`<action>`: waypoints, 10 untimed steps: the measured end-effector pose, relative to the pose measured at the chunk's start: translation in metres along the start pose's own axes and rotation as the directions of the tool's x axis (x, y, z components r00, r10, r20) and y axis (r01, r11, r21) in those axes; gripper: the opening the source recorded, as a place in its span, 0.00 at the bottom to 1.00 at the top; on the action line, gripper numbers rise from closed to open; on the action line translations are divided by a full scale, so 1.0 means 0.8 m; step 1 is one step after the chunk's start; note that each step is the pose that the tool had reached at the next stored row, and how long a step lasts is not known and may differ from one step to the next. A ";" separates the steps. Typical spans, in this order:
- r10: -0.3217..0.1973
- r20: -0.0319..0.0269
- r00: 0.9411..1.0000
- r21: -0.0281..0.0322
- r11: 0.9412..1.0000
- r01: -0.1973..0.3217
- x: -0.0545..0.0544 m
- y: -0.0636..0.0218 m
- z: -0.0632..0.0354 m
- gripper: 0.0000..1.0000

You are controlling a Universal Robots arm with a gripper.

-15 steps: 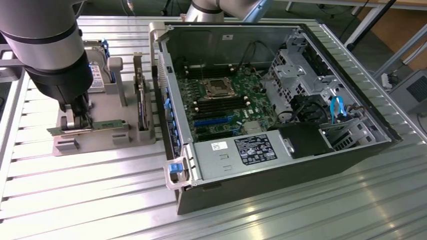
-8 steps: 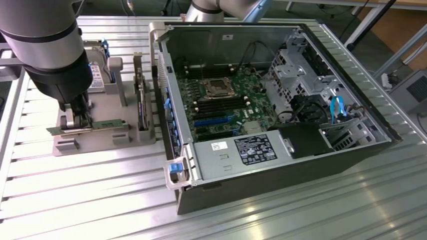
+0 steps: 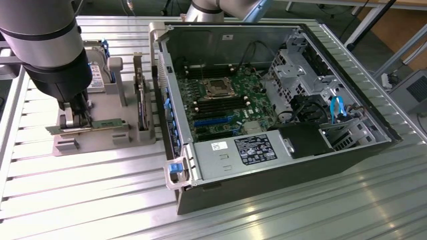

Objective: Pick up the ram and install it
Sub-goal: 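Pick up the ram and move it above insertion slot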

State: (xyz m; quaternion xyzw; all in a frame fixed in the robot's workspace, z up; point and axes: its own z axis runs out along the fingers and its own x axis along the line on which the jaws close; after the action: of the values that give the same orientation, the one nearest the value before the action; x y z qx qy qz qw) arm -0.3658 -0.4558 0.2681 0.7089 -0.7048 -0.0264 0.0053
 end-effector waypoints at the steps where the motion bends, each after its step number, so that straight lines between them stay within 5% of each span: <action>1: 0.000 0.000 1.000 0.000 1.000 0.000 0.000 0.000 0.000 0.12; 10: 0.000 0.000 1.000 0.000 1.000 0.000 0.000 0.000 -0.004 0.12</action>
State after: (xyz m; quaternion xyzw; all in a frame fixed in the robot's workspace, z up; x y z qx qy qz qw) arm -0.3658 -0.4557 0.2713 0.7089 -0.7048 -0.0264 0.0053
